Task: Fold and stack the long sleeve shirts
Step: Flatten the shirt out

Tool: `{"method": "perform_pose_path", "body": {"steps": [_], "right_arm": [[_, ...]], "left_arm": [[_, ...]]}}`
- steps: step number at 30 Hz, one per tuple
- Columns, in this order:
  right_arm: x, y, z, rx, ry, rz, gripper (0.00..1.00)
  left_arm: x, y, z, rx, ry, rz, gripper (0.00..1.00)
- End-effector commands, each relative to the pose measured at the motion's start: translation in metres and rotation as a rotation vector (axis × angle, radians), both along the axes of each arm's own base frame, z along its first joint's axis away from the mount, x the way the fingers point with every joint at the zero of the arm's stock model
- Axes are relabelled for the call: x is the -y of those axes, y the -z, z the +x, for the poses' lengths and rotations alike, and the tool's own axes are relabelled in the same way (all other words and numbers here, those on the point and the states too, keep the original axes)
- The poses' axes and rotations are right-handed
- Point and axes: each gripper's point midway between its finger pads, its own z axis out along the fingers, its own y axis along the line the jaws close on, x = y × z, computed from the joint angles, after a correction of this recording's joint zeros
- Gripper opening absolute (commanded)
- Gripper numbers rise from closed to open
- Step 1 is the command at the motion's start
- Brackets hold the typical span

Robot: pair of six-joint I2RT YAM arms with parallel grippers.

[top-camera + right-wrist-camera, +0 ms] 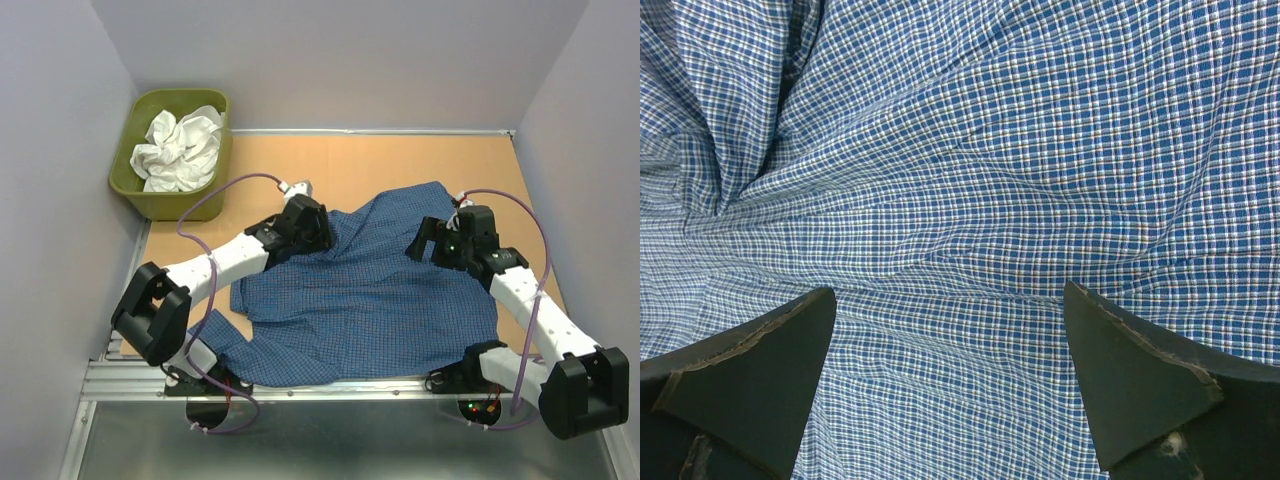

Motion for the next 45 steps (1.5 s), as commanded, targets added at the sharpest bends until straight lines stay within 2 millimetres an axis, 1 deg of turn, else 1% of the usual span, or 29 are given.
{"method": "perform_pose_path", "body": {"steps": [1, 2, 4, 5, 7, 8, 11, 12, 14, 17, 18, 21, 23, 26, 27, 29, 30, 31, 32, 33, 35, 36, 37, 39, 40, 42, 43, 44, 45], "right_arm": [[-0.004, -0.003, 0.006, 0.034, -0.026, -0.005, 1.00], [-0.004, -0.003, 0.007, 0.033, -0.027, -0.004, 1.00], [-0.004, -0.004, 0.007, 0.037, -0.028, -0.004, 1.00], [-0.004, -0.004, 0.007, 0.040, -0.026, -0.003, 1.00], [-0.004, -0.005, 0.007, 0.044, -0.027, -0.006, 1.00], [-0.004, -0.005, 0.007, 0.046, -0.029, -0.005, 1.00], [-0.004, -0.003, 0.005, 0.041, -0.028, -0.005, 1.00], [-0.004, -0.002, 0.004, 0.036, -0.029, -0.005, 1.00], [-0.003, 0.001, 0.002, 0.032, -0.028, -0.005, 1.00], [-0.003, 0.003, 0.001, 0.028, -0.029, -0.009, 1.00], [-0.003, 0.004, 0.001, 0.026, -0.029, -0.009, 1.00], [-0.003, 0.005, 0.001, 0.024, -0.031, -0.012, 1.00], [-0.003, 0.004, 0.001, 0.027, -0.031, -0.011, 1.00], [-0.003, 0.005, 0.001, 0.023, -0.032, -0.009, 1.00], [-0.003, 0.005, 0.000, 0.024, -0.033, -0.010, 1.00], [-0.003, 0.005, 0.000, 0.023, -0.033, -0.008, 1.00], [-0.003, 0.006, 0.000, 0.021, -0.033, -0.008, 1.00], [-0.003, 0.005, 0.000, 0.026, -0.033, -0.006, 1.00], [-0.003, 0.004, -0.001, 0.027, -0.033, -0.005, 1.00], [-0.003, 0.004, -0.001, 0.029, -0.034, -0.006, 1.00], [-0.003, 0.003, -0.001, 0.032, -0.034, -0.005, 1.00], [-0.003, 0.002, 0.000, 0.035, -0.031, -0.002, 1.00], [-0.003, 0.002, -0.001, 0.033, -0.033, -0.004, 1.00], [-0.004, 0.001, 0.000, 0.036, -0.035, 0.002, 1.00], [-0.005, -0.001, 0.001, 0.037, -0.036, 0.004, 1.00], [-0.005, -0.001, 0.001, 0.038, -0.040, 0.004, 1.00], [-0.006, -0.003, 0.002, 0.040, -0.041, 0.007, 1.00], [-0.006, -0.003, 0.003, 0.042, -0.043, 0.006, 1.00], [-0.007, -0.004, 0.003, 0.043, -0.043, 0.008, 1.00]], "left_arm": [[-0.041, -0.044, 0.056, 0.135, -0.200, 0.074, 0.76], [-0.045, -0.047, 0.065, 0.140, -0.226, 0.081, 0.77], [-0.044, -0.051, 0.083, 0.134, -0.268, 0.071, 0.77], [-0.051, -0.051, 0.094, 0.132, -0.301, 0.063, 0.77], [-0.053, -0.046, 0.111, 0.122, -0.344, 0.041, 0.77], [-0.057, -0.040, 0.123, 0.112, -0.368, 0.041, 0.77], [-0.061, -0.030, 0.139, 0.094, -0.402, 0.026, 0.77], [-0.064, -0.024, 0.149, 0.087, -0.415, 0.028, 0.76], [-0.066, -0.015, 0.161, 0.076, -0.426, 0.037, 0.75], [-0.065, -0.008, 0.169, 0.067, -0.427, 0.054, 0.72], [-0.065, -0.002, 0.173, 0.060, -0.432, 0.064, 0.69], [-0.064, 0.008, 0.178, 0.047, -0.434, 0.082, 0.64], [-0.066, 0.012, 0.181, 0.044, -0.441, 0.095, 0.58], [-0.066, 0.016, 0.191, 0.054, -0.444, 0.115, 0.45], [-0.066, 0.015, 0.195, 0.066, -0.441, 0.124, 0.33], [-0.070, 0.009, 0.202, 0.099, -0.433, 0.165, 0.21], [-0.068, -0.003, 0.210, 0.136, -0.430, 0.163, 0.10], [-0.070, -0.011, 0.215, 0.166, -0.430, 0.173, 0.06], [-0.068, -0.028, 0.224, 0.222, -0.409, 0.178, 0.00], [-0.070, -0.033, 0.225, 0.239, -0.396, 0.195, 0.00], [-0.068, -0.059, 0.236, 0.331, -0.360, 0.209, 0.00], [-0.067, -0.075, 0.240, 0.375, -0.340, 0.213, 0.00], [-0.061, -0.099, 0.250, 0.456, -0.323, 0.188, 0.00], [-0.057, -0.129, 0.256, 0.546, -0.285, 0.187, 0.00], [-0.056, -0.153, 0.262, 0.629, -0.258, 0.201, 0.00], [-0.053, -0.175, 0.268, 0.703, -0.230, 0.213, 0.00], [-0.052, -0.196, 0.274, 0.773, -0.200, 0.227, 0.00], [-0.053, -0.203, 0.278, 0.799, -0.199, 0.237, 0.00], [-0.054, -0.206, 0.284, 0.812, -0.206, 0.245, 0.00]]}}
